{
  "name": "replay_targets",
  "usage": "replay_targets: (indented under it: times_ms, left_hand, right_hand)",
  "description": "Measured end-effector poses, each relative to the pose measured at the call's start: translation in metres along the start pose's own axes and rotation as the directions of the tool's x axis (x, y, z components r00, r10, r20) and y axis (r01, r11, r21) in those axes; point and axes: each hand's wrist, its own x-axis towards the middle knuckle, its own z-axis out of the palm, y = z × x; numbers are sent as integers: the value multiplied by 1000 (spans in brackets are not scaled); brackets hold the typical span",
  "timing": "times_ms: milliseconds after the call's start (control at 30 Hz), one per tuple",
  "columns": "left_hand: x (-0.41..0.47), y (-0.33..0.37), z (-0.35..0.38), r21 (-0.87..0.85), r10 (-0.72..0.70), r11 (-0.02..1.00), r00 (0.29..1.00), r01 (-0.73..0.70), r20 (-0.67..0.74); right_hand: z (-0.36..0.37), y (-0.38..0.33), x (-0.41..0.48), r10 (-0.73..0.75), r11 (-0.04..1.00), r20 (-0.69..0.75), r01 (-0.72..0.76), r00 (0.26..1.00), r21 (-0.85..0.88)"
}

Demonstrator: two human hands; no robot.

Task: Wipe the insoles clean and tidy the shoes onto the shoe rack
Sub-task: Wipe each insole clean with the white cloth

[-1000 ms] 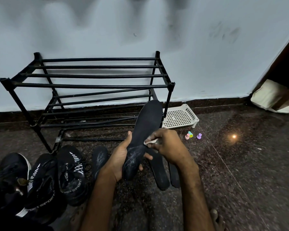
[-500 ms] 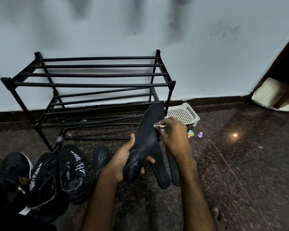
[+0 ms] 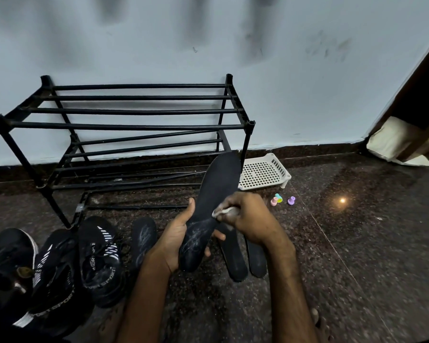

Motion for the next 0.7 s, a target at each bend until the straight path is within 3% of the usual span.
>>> replay_targets:
  times_ms: [33,167,267,333,433,500,567,700]
  left_hand:
    - [0,0,1,-3,1,1000,1000,-1,0]
    - [-7,-1,-1,17,-37,999,999,37,-6]
    - [-11,-2,-4,72,-79,994,997,79,5]
    - [-11,-2,-3,69,-95,993,995,94,10]
    - [-8,0,-1,58,-84,995,996,85,-9]
    - [-8,1,-1,67,-81,994,997,82,-17]
    - [-9,0,-3,75,-86,993,996,87,-22]
    - [-10,-3,-9,78,-92,993,995,94,-22]
  right_hand:
    - [-1,0,-1,1,1000,16,-1,1000,-8]
    - [-15,6,19,-32,995,-341,-1,940,-96]
    - [-28,11,34,-71,989,-467,0,882,-150]
    - [-31,11,35,-75,993,-461,24,884,-115]
    - [-25,6,18,-40,999,-220,37,975,-17]
    - [-15,6,10,-31,999,-108,32,994,13]
    - [-9,10,15,-25,1000,-159,24,987,-10]
    - [-9,31,26,58,988,-418,-112,906,-104]
